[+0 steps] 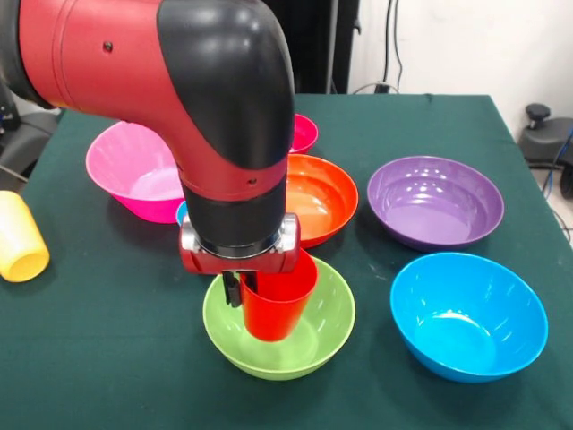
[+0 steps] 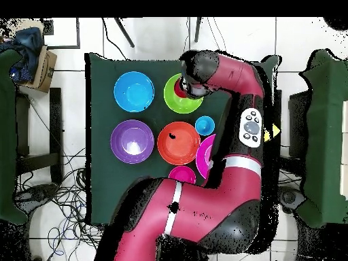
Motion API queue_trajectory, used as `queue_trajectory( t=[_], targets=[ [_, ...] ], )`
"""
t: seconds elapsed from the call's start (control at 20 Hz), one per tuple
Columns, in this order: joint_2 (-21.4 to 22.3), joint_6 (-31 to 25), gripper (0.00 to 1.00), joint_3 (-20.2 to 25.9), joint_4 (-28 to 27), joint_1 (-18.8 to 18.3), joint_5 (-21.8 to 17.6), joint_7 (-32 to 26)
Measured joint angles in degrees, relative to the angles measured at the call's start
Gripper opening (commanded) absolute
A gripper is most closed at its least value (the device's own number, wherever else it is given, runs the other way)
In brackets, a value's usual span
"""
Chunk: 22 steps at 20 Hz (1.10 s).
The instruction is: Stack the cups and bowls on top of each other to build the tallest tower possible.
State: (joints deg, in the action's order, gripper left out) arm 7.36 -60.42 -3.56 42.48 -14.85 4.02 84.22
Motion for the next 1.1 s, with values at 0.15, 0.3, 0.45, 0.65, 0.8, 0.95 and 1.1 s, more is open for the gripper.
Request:
queue_trajectory(
  t=[0.15,0.3,0.45,0.65,0.8,0.95,1.1],
  targets=[
    [-0.5,0.0,0.00,0.0,0.0,0.1,0.0,0.0],
    [-0.8,0.0,0.00,0.0,0.0,0.2,0.0,0.0],
    [-1.2,0.0,0.00,0.0,-0.1,0.5,0.0,0.0],
    [-2.5,0.0,0.00,0.0,-1.1,1.1,-0.1,0.0],
    [-3.6,0.0,0.00,0.0,-1.9,1.4,-0.2,0.0],
    [-4.6,0.0,1.00,0.0,-2.2,1.7,-0.2,0.0],
    [-5.0,0.3,1.00,0.0,-2.2,1.7,-0.2,0.0]
  ],
)
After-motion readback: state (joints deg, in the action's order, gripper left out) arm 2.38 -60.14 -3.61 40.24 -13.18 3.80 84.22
